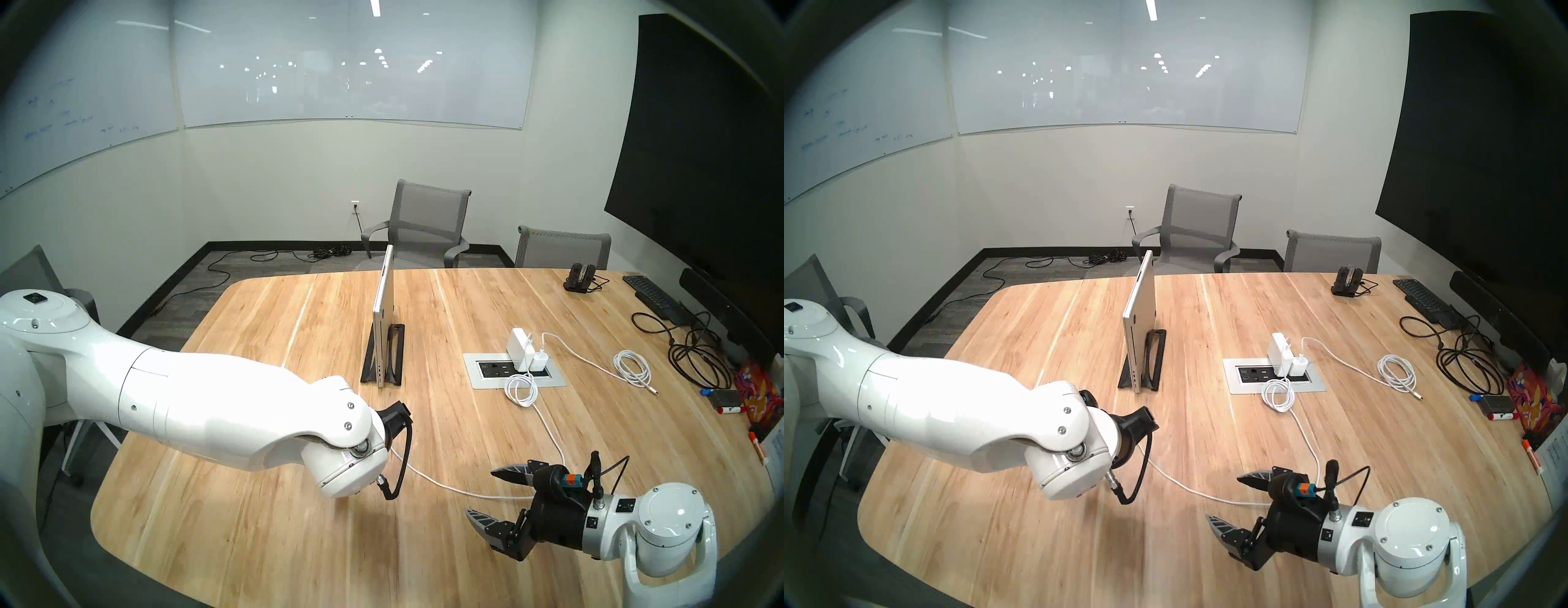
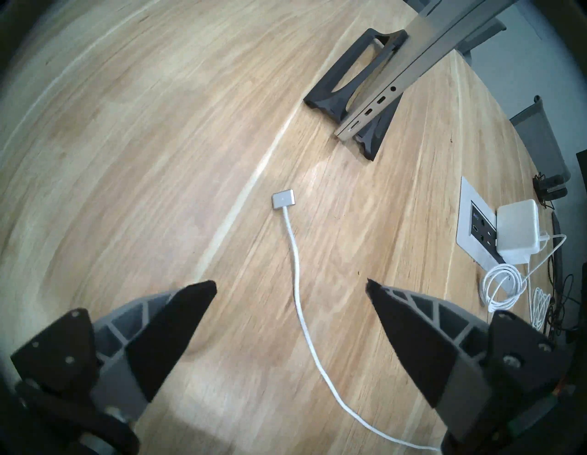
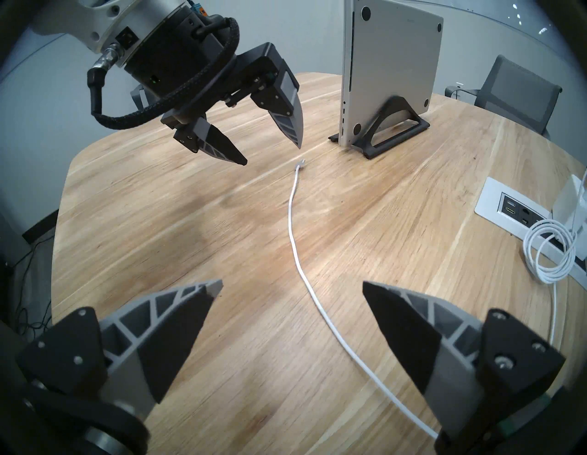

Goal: Plug the charging cable into the port of a MacBook

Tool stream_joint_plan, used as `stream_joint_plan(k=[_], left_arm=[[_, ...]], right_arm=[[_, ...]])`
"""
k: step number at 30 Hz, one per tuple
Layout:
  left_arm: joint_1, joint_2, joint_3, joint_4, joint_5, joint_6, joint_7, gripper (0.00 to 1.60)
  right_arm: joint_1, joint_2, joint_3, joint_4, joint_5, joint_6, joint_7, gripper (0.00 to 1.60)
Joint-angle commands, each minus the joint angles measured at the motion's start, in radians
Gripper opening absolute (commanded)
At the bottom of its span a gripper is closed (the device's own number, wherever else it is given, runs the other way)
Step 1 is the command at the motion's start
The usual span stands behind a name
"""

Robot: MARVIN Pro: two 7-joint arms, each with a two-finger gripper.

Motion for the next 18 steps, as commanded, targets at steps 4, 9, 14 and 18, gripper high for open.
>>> stream_joint_plan(k=[4, 9, 14, 18], left_arm=[[0.018, -0.042, -0.018, 0.034, -0.014, -0.012, -0.013, 1.60], [0.029, -0.056, -0.022, 0.052, -0.025, -0.019, -0.015, 1.60], [0.036, -0.070, -0.032, 0.080, -0.040, -0.026, -0.014, 1.60], [0.043, -0.089, -0.039, 0.114, -0.051, -0.027, -0.015, 1.60]], right_arm=[[0.002, 0.000, 0.003, -0.017, 0.001, 0.000, 0.002, 1.60], [0.002, 0.000, 0.003, -0.017, 0.001, 0.000, 0.002, 1.60], [0.002, -0.001, 0.003, -0.017, 0.000, 0.000, 0.003, 1.60], [0.002, -0.001, 0.003, -0.017, 0.000, 0.000, 0.003, 1.60]])
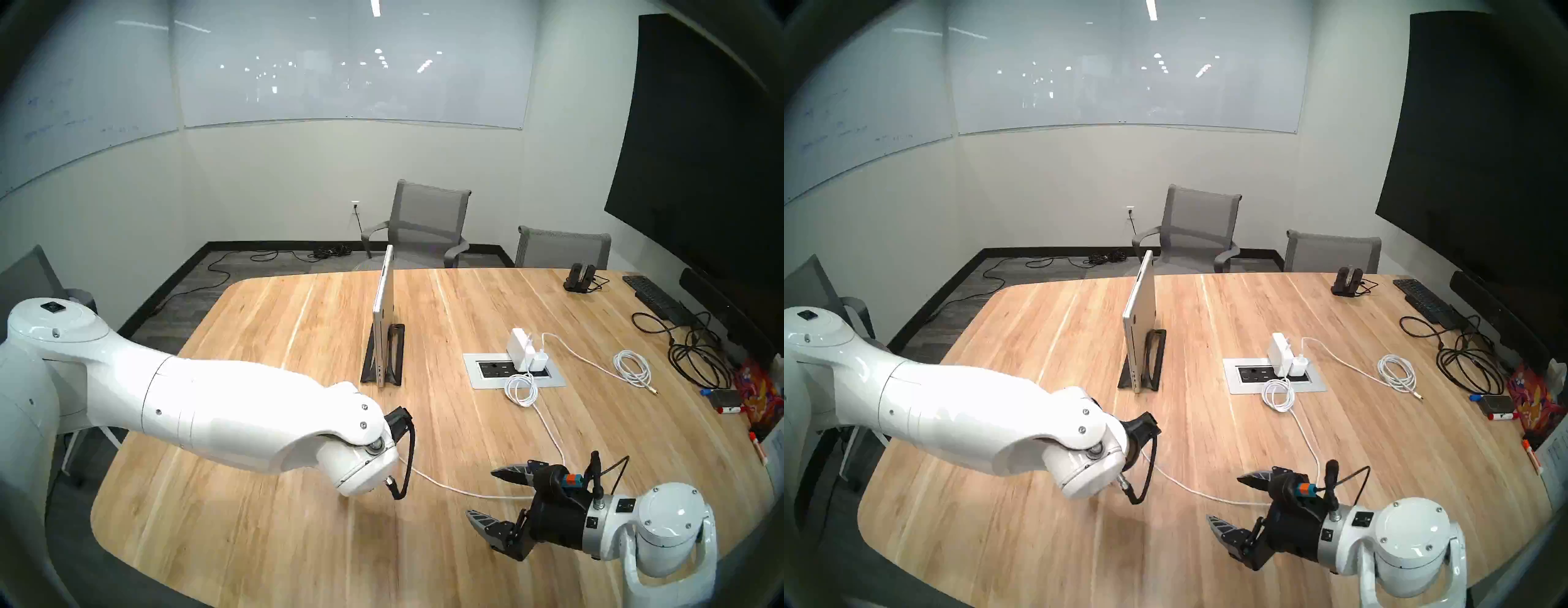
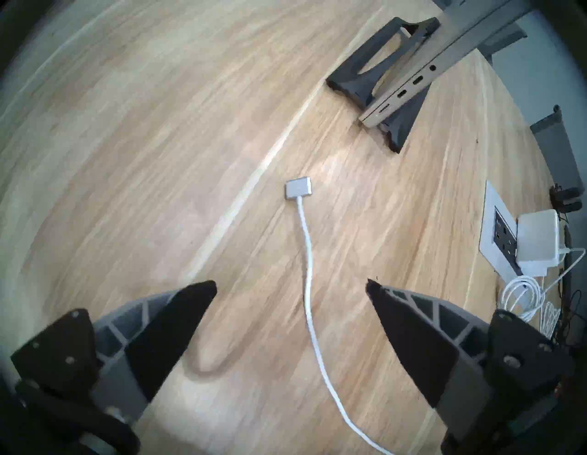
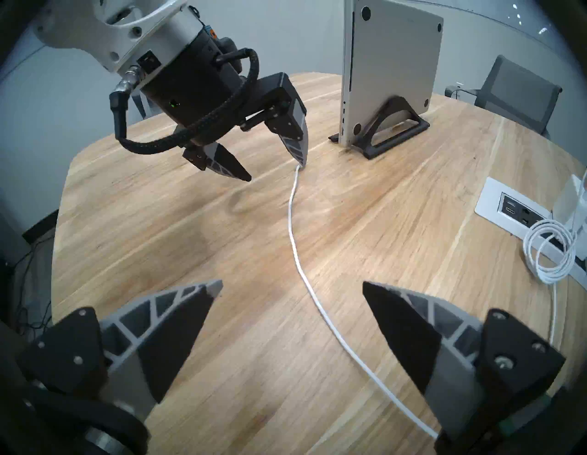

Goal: Plug the charging cable into the port of a MacBook

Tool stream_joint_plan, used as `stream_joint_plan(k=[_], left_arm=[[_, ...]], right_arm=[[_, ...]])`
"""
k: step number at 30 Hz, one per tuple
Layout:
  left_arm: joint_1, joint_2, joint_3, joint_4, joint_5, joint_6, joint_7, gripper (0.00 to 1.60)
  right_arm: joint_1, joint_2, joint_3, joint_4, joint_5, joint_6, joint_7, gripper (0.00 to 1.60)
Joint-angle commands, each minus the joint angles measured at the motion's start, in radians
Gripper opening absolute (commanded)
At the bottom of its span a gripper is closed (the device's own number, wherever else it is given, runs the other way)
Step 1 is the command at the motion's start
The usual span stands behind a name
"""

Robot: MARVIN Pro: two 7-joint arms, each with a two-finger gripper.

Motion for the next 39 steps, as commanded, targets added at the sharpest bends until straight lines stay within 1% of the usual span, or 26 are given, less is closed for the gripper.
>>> stream_joint_plan(k=[1, 21, 39], left_arm=[[-0.001, -0.040, -0.024, 0.037, -0.009, -0.002, -0.003, 1.60], [0.016, -0.100, -0.027, 0.123, -0.051, -0.011, -0.004, 1.60], [0.024, -0.116, -0.034, 0.163, -0.079, -0.012, -0.030, 1.60]], right_arm=[[0.002, 0.001, 0.003, -0.016, 0.002, 0.000, 0.001, 1.60], [0.002, -0.002, 0.003, -0.016, 0.000, 0.000, 0.004, 1.60], [0.003, -0.003, 0.004, -0.017, -0.002, -0.001, 0.006, 1.60]])
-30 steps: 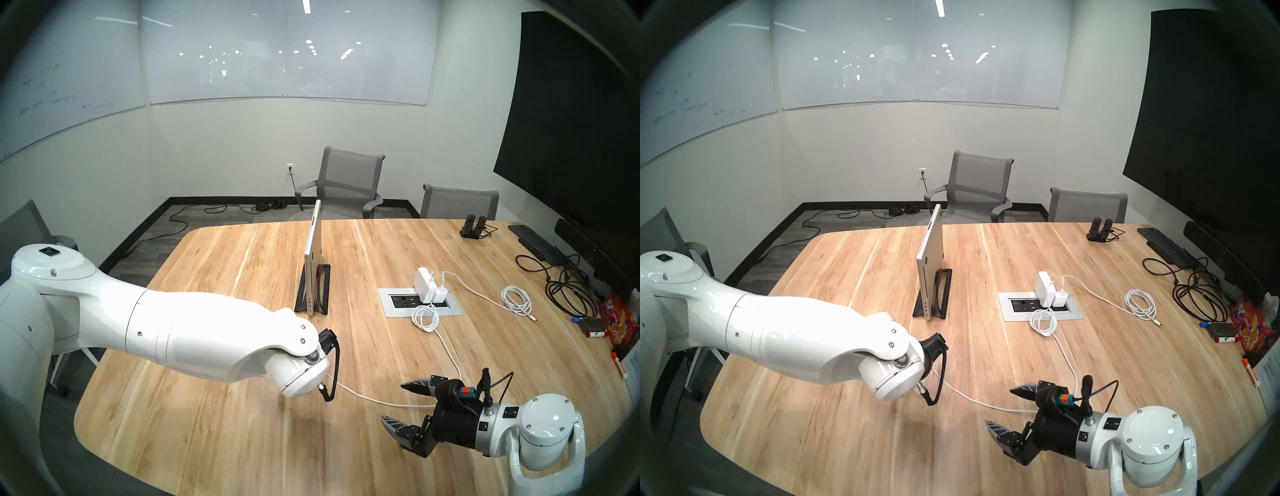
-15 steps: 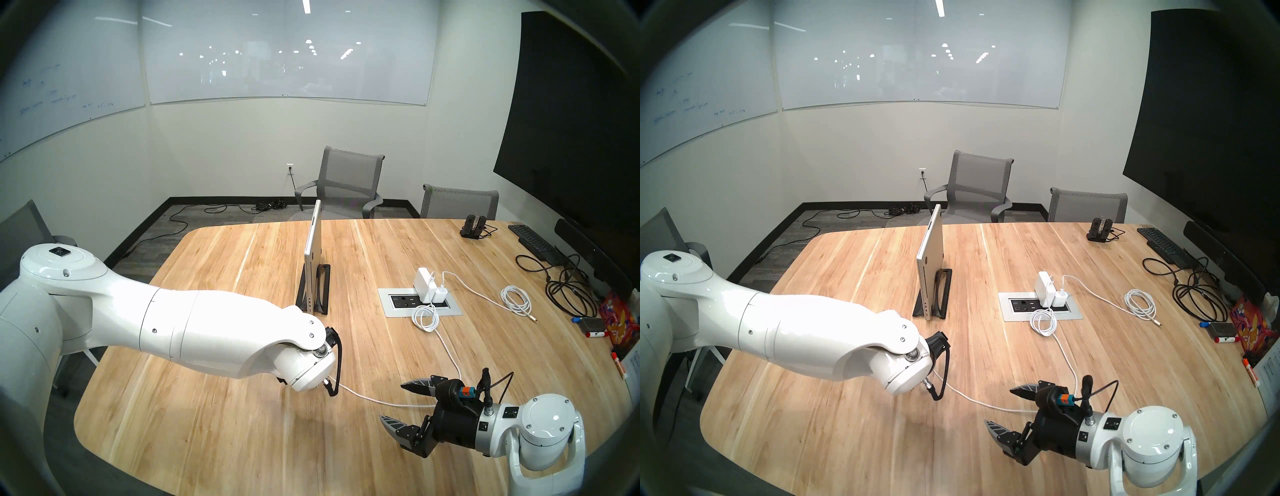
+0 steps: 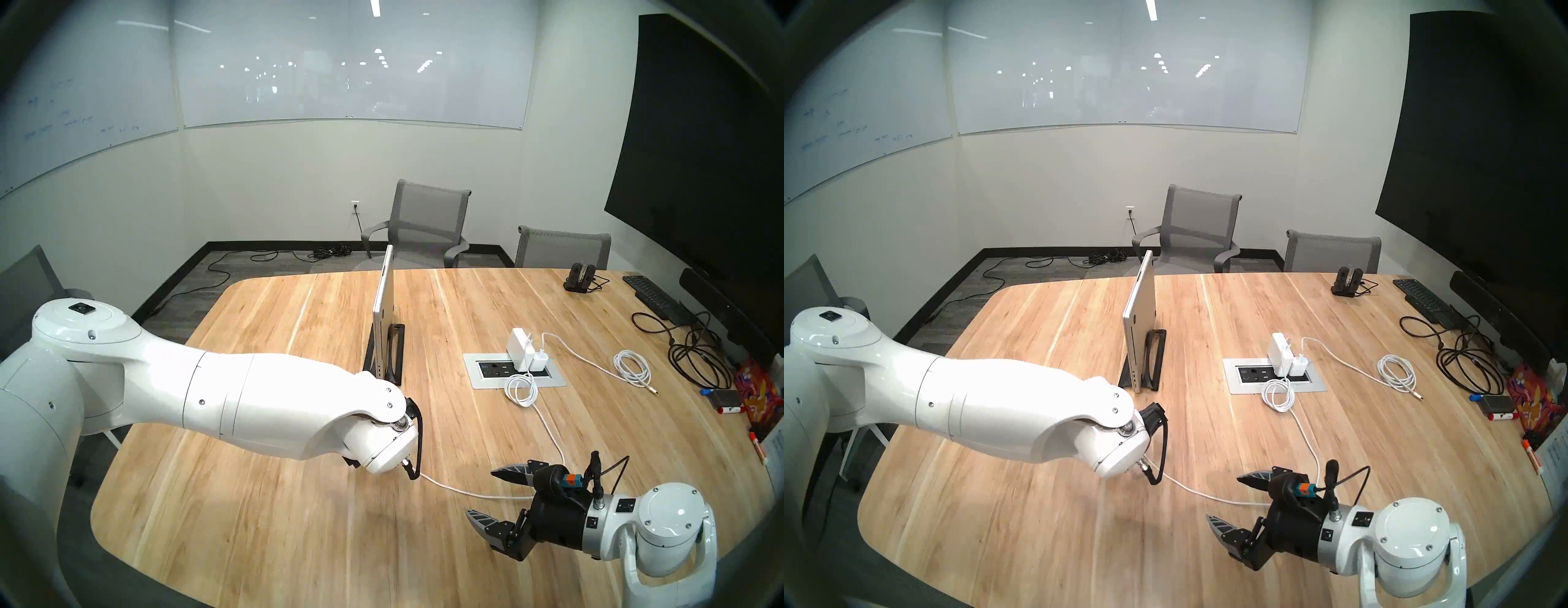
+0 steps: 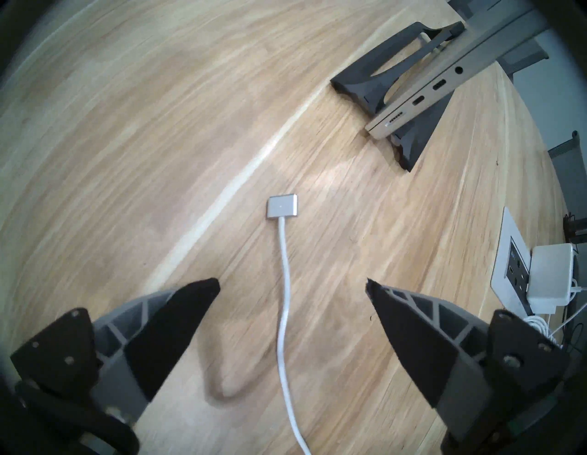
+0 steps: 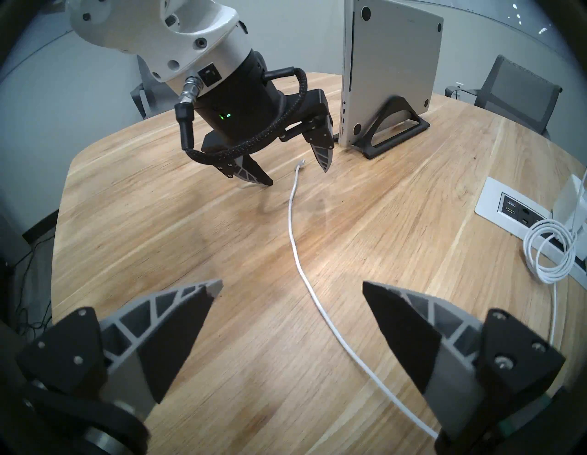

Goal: Plug the charging cable into the port of a MacBook

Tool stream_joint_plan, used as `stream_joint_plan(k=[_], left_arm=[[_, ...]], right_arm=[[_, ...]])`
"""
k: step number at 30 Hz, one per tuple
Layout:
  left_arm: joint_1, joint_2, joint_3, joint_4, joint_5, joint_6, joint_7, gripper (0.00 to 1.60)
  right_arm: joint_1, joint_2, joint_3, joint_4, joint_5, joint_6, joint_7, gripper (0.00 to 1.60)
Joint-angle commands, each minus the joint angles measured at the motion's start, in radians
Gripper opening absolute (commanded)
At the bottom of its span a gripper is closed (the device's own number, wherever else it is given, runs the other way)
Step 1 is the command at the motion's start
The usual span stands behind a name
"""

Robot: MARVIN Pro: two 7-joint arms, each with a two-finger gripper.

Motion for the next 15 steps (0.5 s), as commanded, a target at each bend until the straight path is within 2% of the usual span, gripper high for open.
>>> stream_joint_plan(k=[1, 15], left_arm=[[0.004, -0.011, -0.013, 0.002, -0.004, 0.008, -0.015, 1.60], [0.019, -0.009, -0.024, 0.022, -0.027, 0.011, -0.039, 1.60]], right_arm=[[0.001, 0.001, 0.003, -0.017, 0.001, 0.000, 0.001, 1.60], [0.002, -0.001, 0.003, -0.017, 0.000, 0.000, 0.002, 1.60]])
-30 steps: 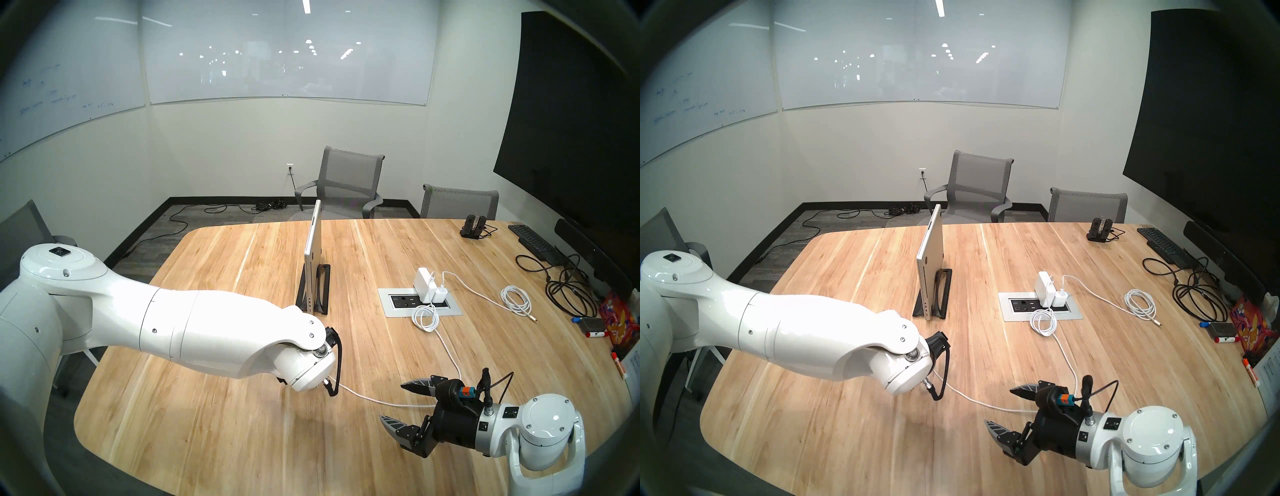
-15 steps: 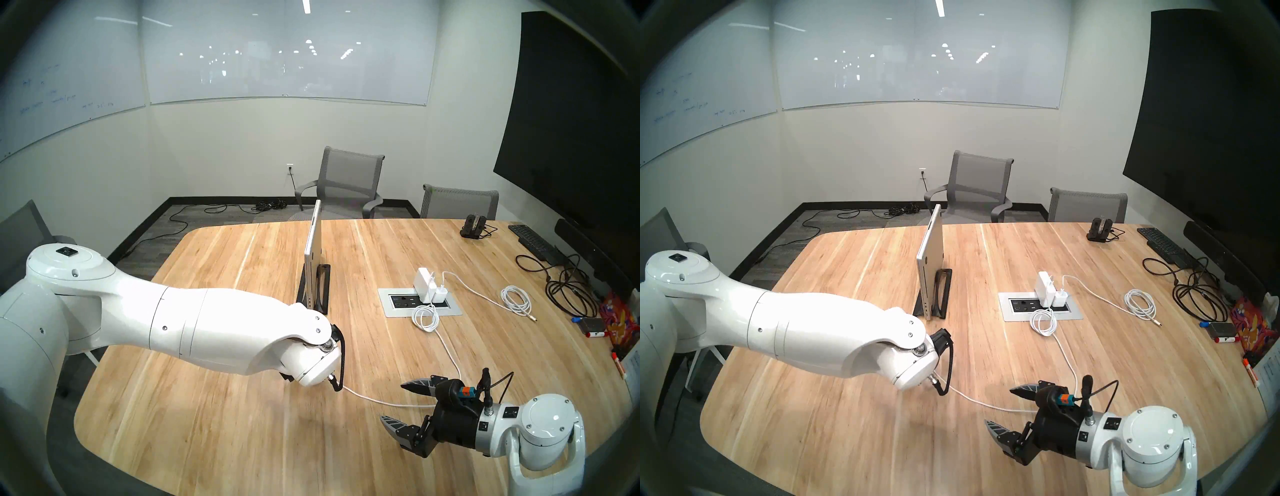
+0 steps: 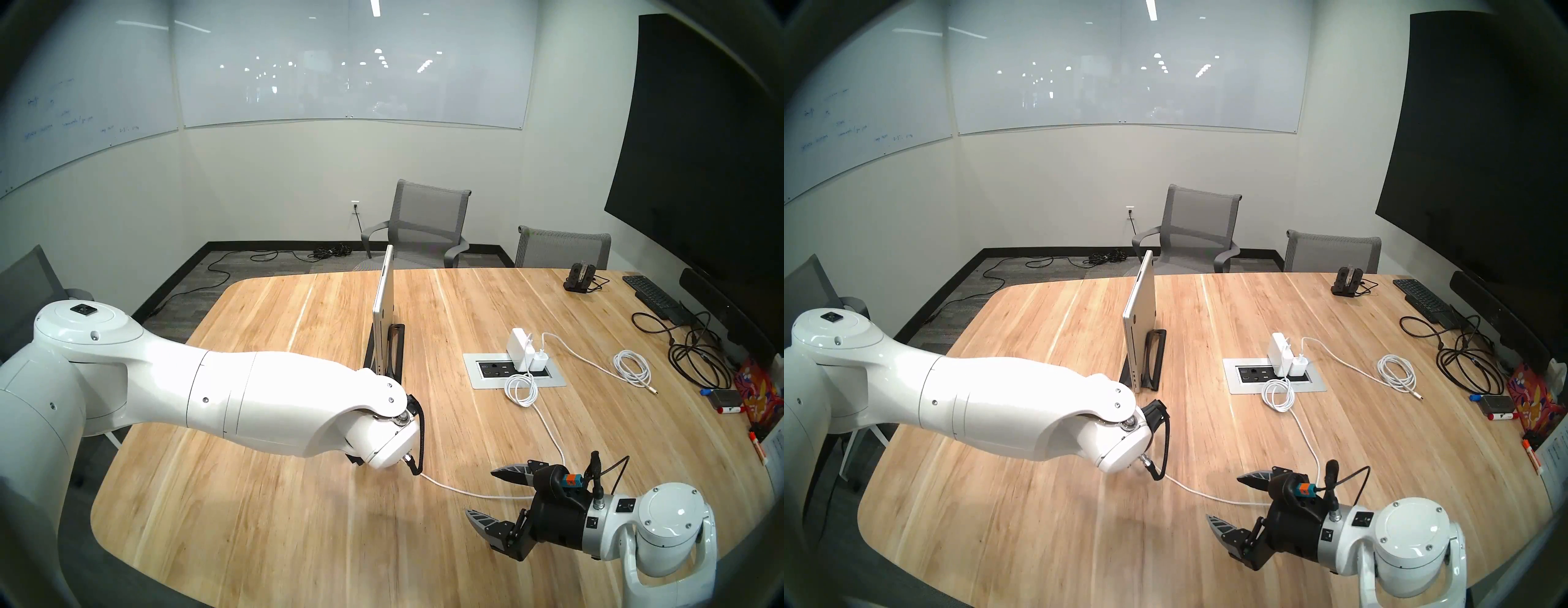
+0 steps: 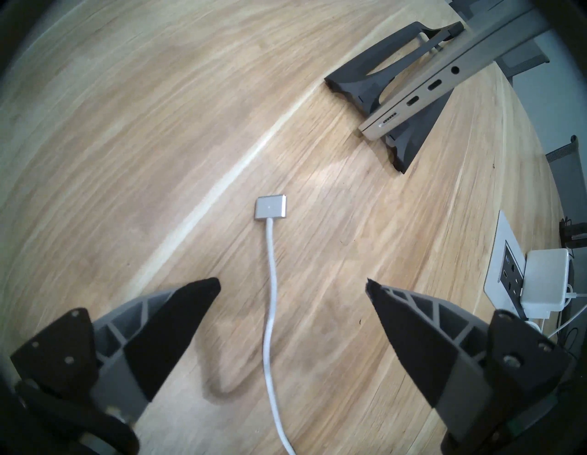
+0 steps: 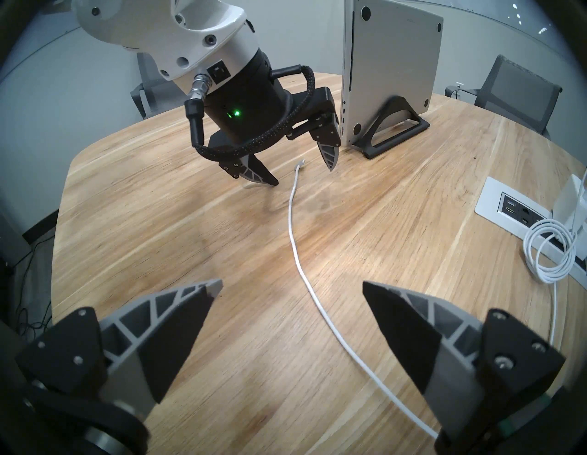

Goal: Plug the charging cable into the port of a MacBook

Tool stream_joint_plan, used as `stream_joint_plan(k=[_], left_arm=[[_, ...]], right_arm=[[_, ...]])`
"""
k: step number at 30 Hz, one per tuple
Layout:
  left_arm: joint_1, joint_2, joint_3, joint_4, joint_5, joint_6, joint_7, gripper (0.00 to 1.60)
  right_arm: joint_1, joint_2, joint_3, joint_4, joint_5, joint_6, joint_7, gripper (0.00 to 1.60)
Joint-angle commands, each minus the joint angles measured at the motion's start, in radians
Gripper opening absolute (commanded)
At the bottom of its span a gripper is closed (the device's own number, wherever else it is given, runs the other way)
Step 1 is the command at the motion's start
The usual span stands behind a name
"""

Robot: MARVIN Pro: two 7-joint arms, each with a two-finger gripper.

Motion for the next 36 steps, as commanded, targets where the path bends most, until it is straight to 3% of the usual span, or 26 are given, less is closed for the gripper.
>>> stream_joint_plan(k=[1, 36], left_arm=[[0.012, -0.006, -0.008, 0.005, -0.004, 0.003, -0.016, 1.60], [0.074, 0.009, -0.030, 0.054, -0.033, 0.017, -0.097, 1.60]], right_arm=[[0.001, 0.001, 0.002, -0.017, 0.001, 0.000, 0.001, 1.60], [0.002, -0.003, 0.003, -0.017, -0.002, -0.001, 0.004, 1.60]])
